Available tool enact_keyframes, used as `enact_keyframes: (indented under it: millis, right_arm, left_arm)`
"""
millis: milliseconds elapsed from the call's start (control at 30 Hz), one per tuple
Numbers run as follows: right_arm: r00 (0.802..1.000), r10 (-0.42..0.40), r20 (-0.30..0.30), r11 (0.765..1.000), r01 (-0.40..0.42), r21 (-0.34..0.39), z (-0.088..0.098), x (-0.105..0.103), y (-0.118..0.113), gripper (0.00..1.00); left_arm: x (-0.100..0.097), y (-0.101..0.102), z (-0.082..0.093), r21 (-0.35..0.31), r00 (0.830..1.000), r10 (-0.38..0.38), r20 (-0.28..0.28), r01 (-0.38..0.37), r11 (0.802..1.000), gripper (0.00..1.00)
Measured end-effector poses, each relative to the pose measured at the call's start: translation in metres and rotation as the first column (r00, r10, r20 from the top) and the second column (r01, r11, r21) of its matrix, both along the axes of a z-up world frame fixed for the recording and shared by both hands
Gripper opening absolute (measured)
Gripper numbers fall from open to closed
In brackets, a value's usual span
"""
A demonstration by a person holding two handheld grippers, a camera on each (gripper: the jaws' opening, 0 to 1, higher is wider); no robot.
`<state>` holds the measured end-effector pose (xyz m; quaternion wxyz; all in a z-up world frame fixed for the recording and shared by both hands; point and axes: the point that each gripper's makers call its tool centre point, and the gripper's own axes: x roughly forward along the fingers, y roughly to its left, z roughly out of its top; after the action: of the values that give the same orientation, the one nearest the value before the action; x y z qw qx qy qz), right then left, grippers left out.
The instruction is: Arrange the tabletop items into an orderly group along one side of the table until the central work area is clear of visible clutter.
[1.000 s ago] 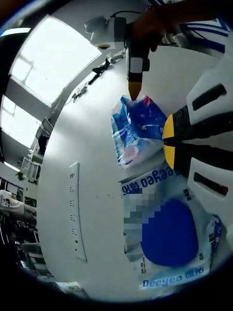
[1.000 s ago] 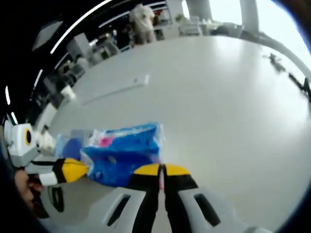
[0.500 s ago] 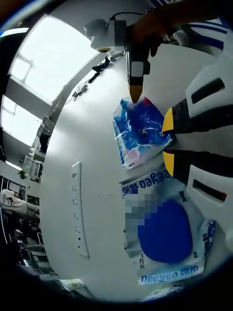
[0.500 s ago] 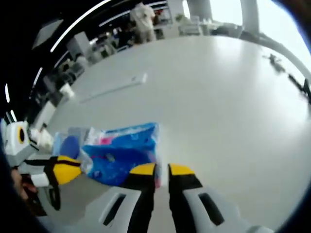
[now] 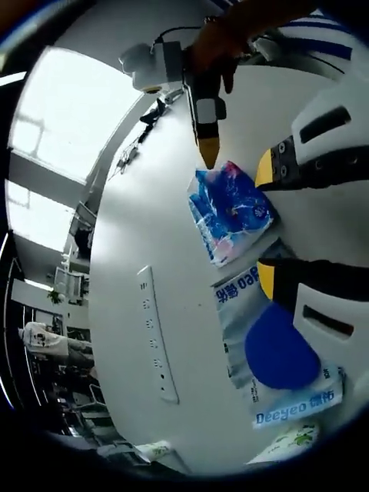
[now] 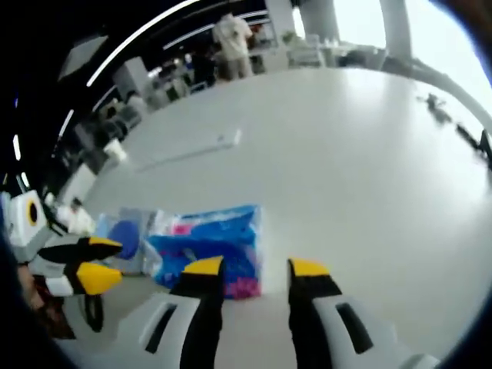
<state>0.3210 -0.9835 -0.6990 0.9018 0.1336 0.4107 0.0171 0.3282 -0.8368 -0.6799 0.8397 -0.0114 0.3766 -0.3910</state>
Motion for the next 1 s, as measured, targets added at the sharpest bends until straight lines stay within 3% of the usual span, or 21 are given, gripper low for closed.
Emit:
enact_keyframes:
  millis: [300, 567, 667, 833, 1000]
  right_arm:
    - [0.996, 0.087, 0.005, 0.995, -0.087, -0.043, 0.014, -0.01, 0.024, 0.65]
    - [0.983, 0.184, 0.019, 0.982, -0.183, -0.036, 0.031, -0.021, 0.057, 0.75]
    - [0.976, 0.217, 0.029, 0.976, -0.217, -0.02, 0.037, -0.026, 0.072, 0.78]
    - [0.963, 0.269, 0.029, 0.963, -0.267, -0.039, 0.044, -0.033, 0.089, 0.88]
    - [0.948, 0.316, 0.035, 0.949, -0.315, -0.029, 0.046, -0.038, 0.107, 0.95]
  left_arm:
    - [-0.006, 0.023, 0.022, -0.023, 0.998, -0.038, 0.06, 0.039, 0.999, 0.57]
    - [-0.015, 0.043, 0.038, -0.04, 0.992, -0.063, 0.107, 0.068, 0.997, 0.8]
    - [-0.016, 0.056, 0.044, -0.011, 0.98, -0.085, 0.18, 0.089, 0.996, 0.86]
    - [-0.022, 0.072, 0.056, -0.05, 0.98, -0.079, 0.181, 0.089, 0.995, 0.95]
    - [-0.026, 0.086, 0.063, -0.037, 0.976, -0.086, 0.202, 0.095, 0.995, 1.0]
